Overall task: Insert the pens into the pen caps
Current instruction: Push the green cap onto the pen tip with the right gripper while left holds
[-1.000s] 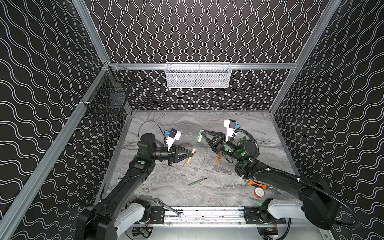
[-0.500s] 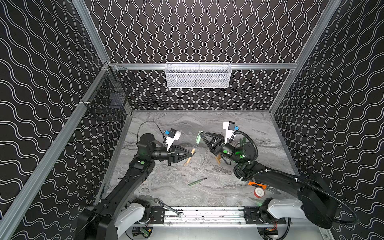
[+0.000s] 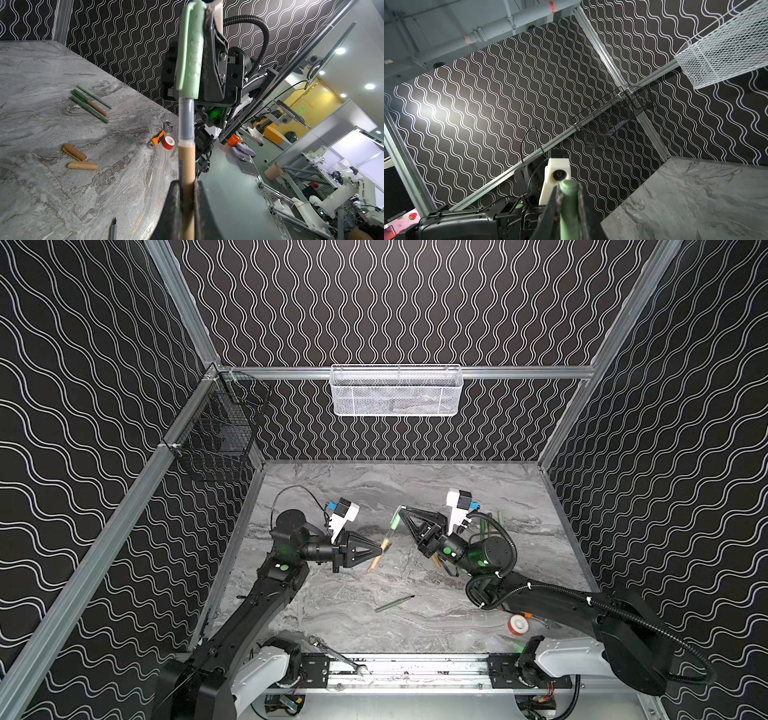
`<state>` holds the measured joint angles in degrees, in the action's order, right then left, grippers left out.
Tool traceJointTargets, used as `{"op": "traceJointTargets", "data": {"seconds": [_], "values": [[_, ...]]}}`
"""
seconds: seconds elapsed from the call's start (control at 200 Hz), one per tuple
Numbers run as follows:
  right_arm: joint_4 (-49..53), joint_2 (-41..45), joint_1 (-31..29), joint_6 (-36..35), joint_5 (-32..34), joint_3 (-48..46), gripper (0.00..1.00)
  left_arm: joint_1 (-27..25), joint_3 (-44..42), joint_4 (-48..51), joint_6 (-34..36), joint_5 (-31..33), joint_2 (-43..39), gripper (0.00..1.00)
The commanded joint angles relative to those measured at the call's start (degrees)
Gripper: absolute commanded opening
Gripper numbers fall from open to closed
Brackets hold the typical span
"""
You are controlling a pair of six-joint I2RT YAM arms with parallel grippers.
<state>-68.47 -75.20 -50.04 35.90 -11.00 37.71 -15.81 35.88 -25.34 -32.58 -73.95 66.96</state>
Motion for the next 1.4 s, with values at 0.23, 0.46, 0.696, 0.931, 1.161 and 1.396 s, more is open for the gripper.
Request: {"op": "traceJointTargets", "data": {"seconds": [0.23, 0.46, 0.696, 0.931, 1.161, 1.396], "values": [[12.17, 2.44, -1.24, -3.18, -3.59, 0.51, 0.15, 0.52, -0.65, -13.66, -5.77, 5.81, 1.38, 0.0], [12.35, 2.87, -1.21, -3.16, -3.25, -0.12, 0.15, 0.54, -0.27, -13.31, -5.62, 6.8, 1.24, 0.0], [13.21, 2.79, -1.22, -1.56, -4.64, 0.03, 0.17, 0.52, -0.59, -14.44, -6.5, 7.73, 2.01, 0.0], [16.58, 4.23, -1.21, -1.62, -5.17, 1.62, 0.3, 0.44, 0.25, -7.98, -2.18, 7.76, 1.86, 0.0], [17.97, 4.21, -0.95, -0.86, -4.05, 3.12, 0.44, -0.36, 0.91, -0.72, 2.3, 8.64, 0.9, 0.0], [28.25, 3.31, 0.8, -0.26, -3.94, 9.13, 0.46, -2.63, 2.89, 8.86, 9.41, 11.23, -0.86, 0.0]]}}
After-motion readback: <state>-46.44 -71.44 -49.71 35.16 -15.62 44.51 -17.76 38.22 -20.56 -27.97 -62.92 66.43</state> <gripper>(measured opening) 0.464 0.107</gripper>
